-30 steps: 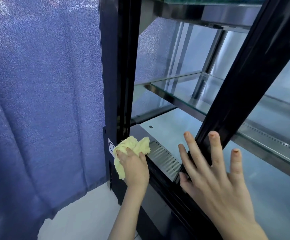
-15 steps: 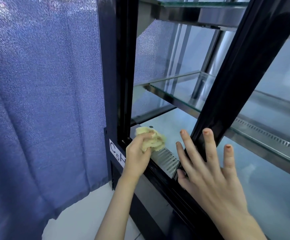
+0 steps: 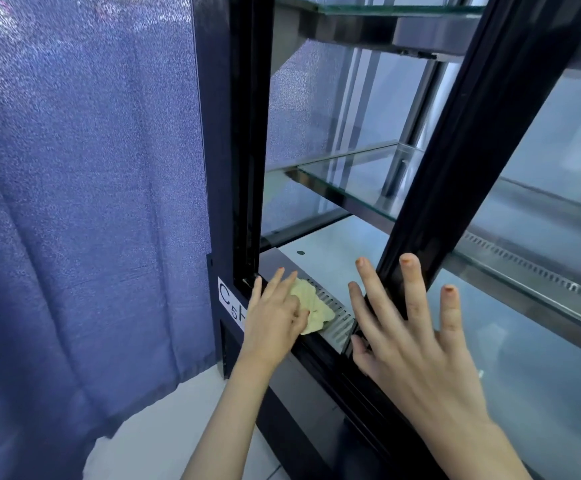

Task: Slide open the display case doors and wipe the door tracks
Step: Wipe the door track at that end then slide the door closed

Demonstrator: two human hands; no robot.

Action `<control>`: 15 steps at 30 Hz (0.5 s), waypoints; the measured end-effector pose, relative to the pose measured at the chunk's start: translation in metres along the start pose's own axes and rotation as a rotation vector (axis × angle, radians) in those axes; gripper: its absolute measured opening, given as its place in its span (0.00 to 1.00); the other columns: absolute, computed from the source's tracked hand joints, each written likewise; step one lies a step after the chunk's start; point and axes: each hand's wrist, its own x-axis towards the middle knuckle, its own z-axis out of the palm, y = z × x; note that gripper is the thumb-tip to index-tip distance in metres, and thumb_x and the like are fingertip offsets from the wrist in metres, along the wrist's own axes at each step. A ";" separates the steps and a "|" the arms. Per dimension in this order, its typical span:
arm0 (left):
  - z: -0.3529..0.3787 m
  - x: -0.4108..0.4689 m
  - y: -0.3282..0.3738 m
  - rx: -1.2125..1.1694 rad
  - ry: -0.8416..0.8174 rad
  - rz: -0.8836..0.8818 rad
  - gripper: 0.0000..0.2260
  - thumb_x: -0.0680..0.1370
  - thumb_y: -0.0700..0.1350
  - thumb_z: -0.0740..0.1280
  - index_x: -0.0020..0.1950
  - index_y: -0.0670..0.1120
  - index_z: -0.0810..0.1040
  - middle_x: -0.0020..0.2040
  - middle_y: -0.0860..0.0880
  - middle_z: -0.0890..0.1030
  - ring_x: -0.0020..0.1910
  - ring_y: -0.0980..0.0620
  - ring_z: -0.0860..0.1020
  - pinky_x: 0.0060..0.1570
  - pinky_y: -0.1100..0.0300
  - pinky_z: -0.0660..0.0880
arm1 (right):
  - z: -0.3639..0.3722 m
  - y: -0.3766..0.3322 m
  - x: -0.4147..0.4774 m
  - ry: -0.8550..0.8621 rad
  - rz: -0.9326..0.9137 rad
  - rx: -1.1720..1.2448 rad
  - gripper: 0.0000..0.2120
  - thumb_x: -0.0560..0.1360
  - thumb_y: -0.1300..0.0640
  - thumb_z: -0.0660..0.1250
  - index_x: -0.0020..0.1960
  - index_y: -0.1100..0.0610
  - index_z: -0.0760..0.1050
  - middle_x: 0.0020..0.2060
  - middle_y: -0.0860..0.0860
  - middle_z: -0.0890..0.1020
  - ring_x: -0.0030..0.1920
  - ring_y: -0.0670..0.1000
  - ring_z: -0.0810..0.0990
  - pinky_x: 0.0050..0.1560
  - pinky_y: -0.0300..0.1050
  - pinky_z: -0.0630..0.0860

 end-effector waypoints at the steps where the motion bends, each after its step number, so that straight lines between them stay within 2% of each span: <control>1: -0.001 0.000 0.005 0.065 0.003 0.035 0.09 0.69 0.41 0.74 0.33 0.46 0.76 0.64 0.45 0.76 0.68 0.44 0.69 0.69 0.47 0.53 | 0.000 0.000 0.000 0.000 -0.002 -0.001 0.28 0.73 0.42 0.60 0.69 0.54 0.71 0.75 0.54 0.60 0.75 0.65 0.49 0.71 0.64 0.43; 2: -0.002 -0.001 0.011 0.122 0.016 0.071 0.08 0.67 0.37 0.75 0.41 0.45 0.79 0.64 0.44 0.76 0.66 0.44 0.70 0.68 0.44 0.56 | 0.001 -0.001 0.000 0.001 -0.004 -0.003 0.28 0.73 0.42 0.60 0.69 0.54 0.71 0.75 0.54 0.60 0.75 0.65 0.50 0.71 0.65 0.43; 4: 0.001 -0.003 0.020 0.197 -0.002 0.074 0.22 0.62 0.34 0.75 0.55 0.45 0.79 0.61 0.43 0.78 0.63 0.43 0.74 0.66 0.42 0.63 | 0.001 0.000 0.000 0.006 -0.006 -0.006 0.27 0.73 0.42 0.60 0.68 0.54 0.72 0.75 0.54 0.60 0.75 0.65 0.50 0.71 0.65 0.43; 5: 0.004 -0.005 0.021 0.236 -0.004 0.057 0.23 0.61 0.35 0.76 0.55 0.44 0.80 0.58 0.44 0.80 0.61 0.43 0.75 0.66 0.43 0.64 | 0.001 0.000 0.000 0.007 -0.006 -0.008 0.27 0.73 0.42 0.60 0.68 0.54 0.72 0.75 0.54 0.61 0.75 0.65 0.50 0.71 0.65 0.43; 7: 0.010 -0.008 0.017 0.284 -0.007 -0.008 0.17 0.60 0.38 0.78 0.47 0.43 0.82 0.52 0.45 0.82 0.58 0.43 0.77 0.67 0.46 0.60 | 0.001 0.000 0.000 0.009 -0.005 -0.007 0.27 0.73 0.43 0.60 0.67 0.53 0.72 0.75 0.54 0.61 0.75 0.66 0.50 0.71 0.65 0.43; 8: 0.010 -0.008 0.013 0.292 -0.006 -0.035 0.12 0.62 0.41 0.78 0.44 0.44 0.82 0.50 0.46 0.82 0.58 0.43 0.77 0.66 0.47 0.59 | 0.001 -0.001 0.000 0.012 -0.004 -0.007 0.26 0.73 0.43 0.60 0.67 0.53 0.73 0.75 0.54 0.61 0.75 0.65 0.50 0.71 0.64 0.43; 10: 0.008 -0.003 0.003 0.291 -0.038 -0.087 0.06 0.68 0.46 0.75 0.41 0.45 0.81 0.47 0.48 0.81 0.58 0.43 0.76 0.65 0.47 0.64 | 0.001 -0.001 0.000 0.014 -0.002 0.003 0.26 0.72 0.43 0.61 0.67 0.53 0.73 0.74 0.53 0.62 0.75 0.65 0.50 0.71 0.64 0.44; 13: 0.004 0.009 -0.013 0.378 -0.115 -0.128 0.07 0.65 0.38 0.77 0.37 0.43 0.80 0.40 0.47 0.80 0.52 0.41 0.77 0.57 0.45 0.73 | 0.000 0.000 0.000 0.015 -0.005 0.010 0.28 0.72 0.43 0.62 0.68 0.54 0.72 0.74 0.53 0.62 0.74 0.66 0.50 0.71 0.65 0.44; 15: 0.001 0.018 -0.021 0.449 -0.127 -0.141 0.07 0.64 0.31 0.71 0.37 0.42 0.80 0.37 0.46 0.79 0.46 0.41 0.76 0.52 0.45 0.75 | 0.000 0.000 -0.001 0.012 -0.006 0.009 0.28 0.72 0.43 0.62 0.69 0.54 0.72 0.74 0.53 0.62 0.74 0.66 0.49 0.71 0.65 0.44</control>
